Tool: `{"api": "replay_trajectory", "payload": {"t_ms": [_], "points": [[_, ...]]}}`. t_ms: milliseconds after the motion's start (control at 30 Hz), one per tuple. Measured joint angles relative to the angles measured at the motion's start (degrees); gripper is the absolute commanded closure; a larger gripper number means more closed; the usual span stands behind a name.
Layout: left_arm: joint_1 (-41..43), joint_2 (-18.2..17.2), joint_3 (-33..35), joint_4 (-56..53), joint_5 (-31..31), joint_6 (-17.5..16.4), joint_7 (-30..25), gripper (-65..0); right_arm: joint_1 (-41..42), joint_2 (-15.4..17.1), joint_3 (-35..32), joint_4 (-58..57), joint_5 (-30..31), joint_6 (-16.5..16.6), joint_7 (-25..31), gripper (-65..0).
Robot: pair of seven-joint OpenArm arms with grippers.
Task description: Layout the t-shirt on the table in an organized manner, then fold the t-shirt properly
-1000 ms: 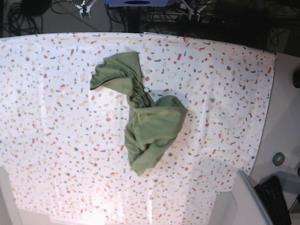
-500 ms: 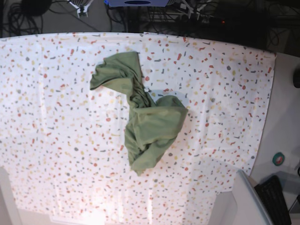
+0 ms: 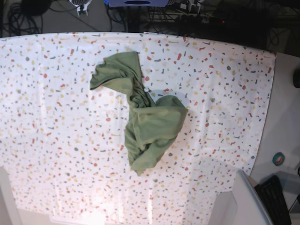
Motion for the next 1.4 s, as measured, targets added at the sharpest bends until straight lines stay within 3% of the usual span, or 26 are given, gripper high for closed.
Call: {"api": "replay_trajectory", "payload": {"t_ms": [133, 300, 433, 600, 733, 833, 967, 1033, 1233, 1300, 1400], "points": [[8.2, -2.0, 0.0, 10.5, 0.0, 0.0, 0.9, 0.0, -9.8, 0.0, 0.2, 15.0, 0.0, 0.0, -0.7, 0.0], [20.1, -4.9, -0.3, 28.7, -0.3, 0.4, 1.6, 0.0, -22.5, 0.8, 0.1, 37.2, -0.1, -0.2, -11.0, 0.0], [29.1, -7.0, -0.1, 43.2, -0.4, 0.0, 1.1, 0.0, -29.3, 1.7, 0.5, 54.3, -0.1, -0.5, -12.1, 0.0], [39.9, -8.7, -0.9, 62.4, -0.6, 0.5, 1.6, 0.0, -36.6, 2.8, 0.2, 71.4, -0.2, -0.2, -17.6, 0.0], [45.2, -10.1, -0.9, 75.5, -0.5, -0.1, 1.7, 0.0, -40.2, 3.2, 0.4, 84.0, -0.2, -0.6, -22.1, 0.0], [47.6, -10.3, -0.9, 83.2, -0.7, -0.1, 2.0, 0.0, -41.2, 2.8, 0.2, 91.9, 0.0, 0.0, -22.3, 0.0], [45.7, -10.3, 0.0, 90.6, -8.4, 0.0, 2.5, 0.0, -38.5, 3.0, 0.0, 97.9, -0.1, -0.3, -22.8, 0.0], [42.8, -10.2, 1.4, 93.7, -13.5, 0.5, 5.5, 0.0, -34.7, 2.9, -0.1, 98.6, 0.0, -0.3, -22.8, 0.0], [29.3, -10.2, 1.8, 98.4, -25.0, 0.6, 32.3, 0.0, -27.5, 2.8, -0.2, 98.6, 0.2, -0.2, -23.2, 0.0], [25.5, -10.3, 1.7, 98.1, -27.2, 0.5, 37.9, 0.0, -25.9, 2.7, -0.2, 98.5, 0.2, -0.1, -23.8, 0.0], [20.6, -9.9, 1.9, 98.1, -28.2, 0.3, 39.3, 0.0, -22.8, 2.3, -0.3, 98.5, 0.3, -0.1, -23.3, -22.2]]}}
